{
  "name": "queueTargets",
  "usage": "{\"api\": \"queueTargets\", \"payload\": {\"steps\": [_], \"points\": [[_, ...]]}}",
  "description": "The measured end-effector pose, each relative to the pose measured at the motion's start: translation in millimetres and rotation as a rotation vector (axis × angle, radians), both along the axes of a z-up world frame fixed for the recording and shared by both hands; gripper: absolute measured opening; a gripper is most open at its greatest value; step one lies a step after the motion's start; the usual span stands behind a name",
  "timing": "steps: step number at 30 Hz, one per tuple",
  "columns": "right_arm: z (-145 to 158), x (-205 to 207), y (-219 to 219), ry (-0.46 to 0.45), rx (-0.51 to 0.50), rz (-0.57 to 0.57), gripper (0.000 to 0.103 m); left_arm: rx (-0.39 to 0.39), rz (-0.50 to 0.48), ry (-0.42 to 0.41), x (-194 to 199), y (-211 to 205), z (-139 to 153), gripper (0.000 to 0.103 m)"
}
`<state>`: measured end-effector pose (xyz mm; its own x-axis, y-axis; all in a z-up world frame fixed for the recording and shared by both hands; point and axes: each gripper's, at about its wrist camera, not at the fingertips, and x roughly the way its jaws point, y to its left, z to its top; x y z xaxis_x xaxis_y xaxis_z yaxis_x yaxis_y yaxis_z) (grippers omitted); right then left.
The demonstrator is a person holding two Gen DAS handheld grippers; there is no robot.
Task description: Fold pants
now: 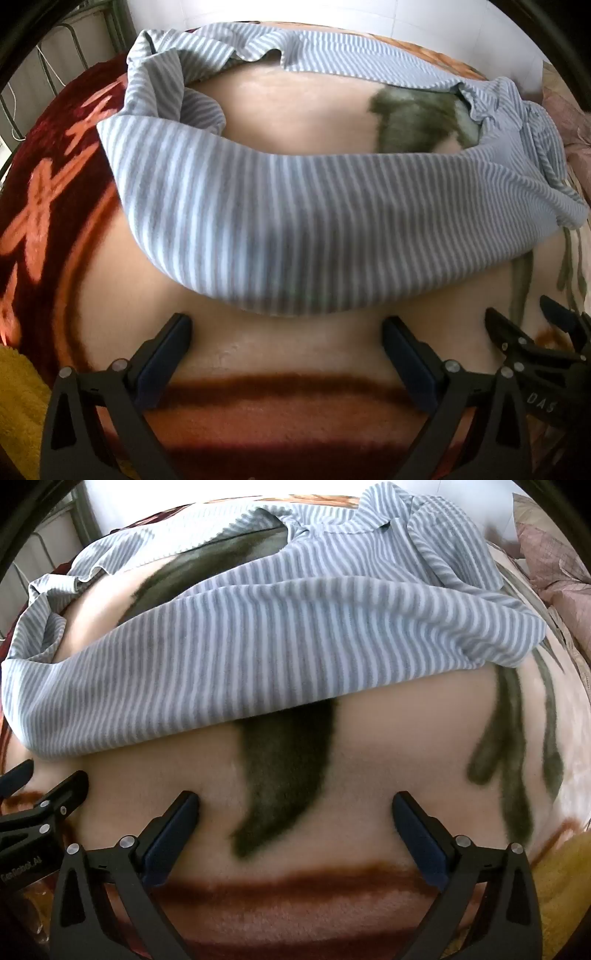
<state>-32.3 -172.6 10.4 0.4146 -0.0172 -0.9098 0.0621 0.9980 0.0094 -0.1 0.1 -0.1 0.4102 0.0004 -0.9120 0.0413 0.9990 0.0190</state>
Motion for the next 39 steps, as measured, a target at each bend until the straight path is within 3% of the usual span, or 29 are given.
{"api": "queueTargets", "payload": {"steps": [13,26,39], "points": [[-0.3,1.3,-1.3,0.007,0.005,0.002,0.103,-0.013,-0.001,-0.029,-10.7,7.4,2.6,0.103],[0.2,1.7,-2.0,0.005,0.002,0.001,0.103,0.029,-0.018,-0.053,-18.1,-9.9,2.9,0.103],[-0.1,7.9,-3.9,0.014,0.011,0.003,0.103,0.008,-0.039,-0.025,-14.2,-6.0,9.1,0.103]]}}
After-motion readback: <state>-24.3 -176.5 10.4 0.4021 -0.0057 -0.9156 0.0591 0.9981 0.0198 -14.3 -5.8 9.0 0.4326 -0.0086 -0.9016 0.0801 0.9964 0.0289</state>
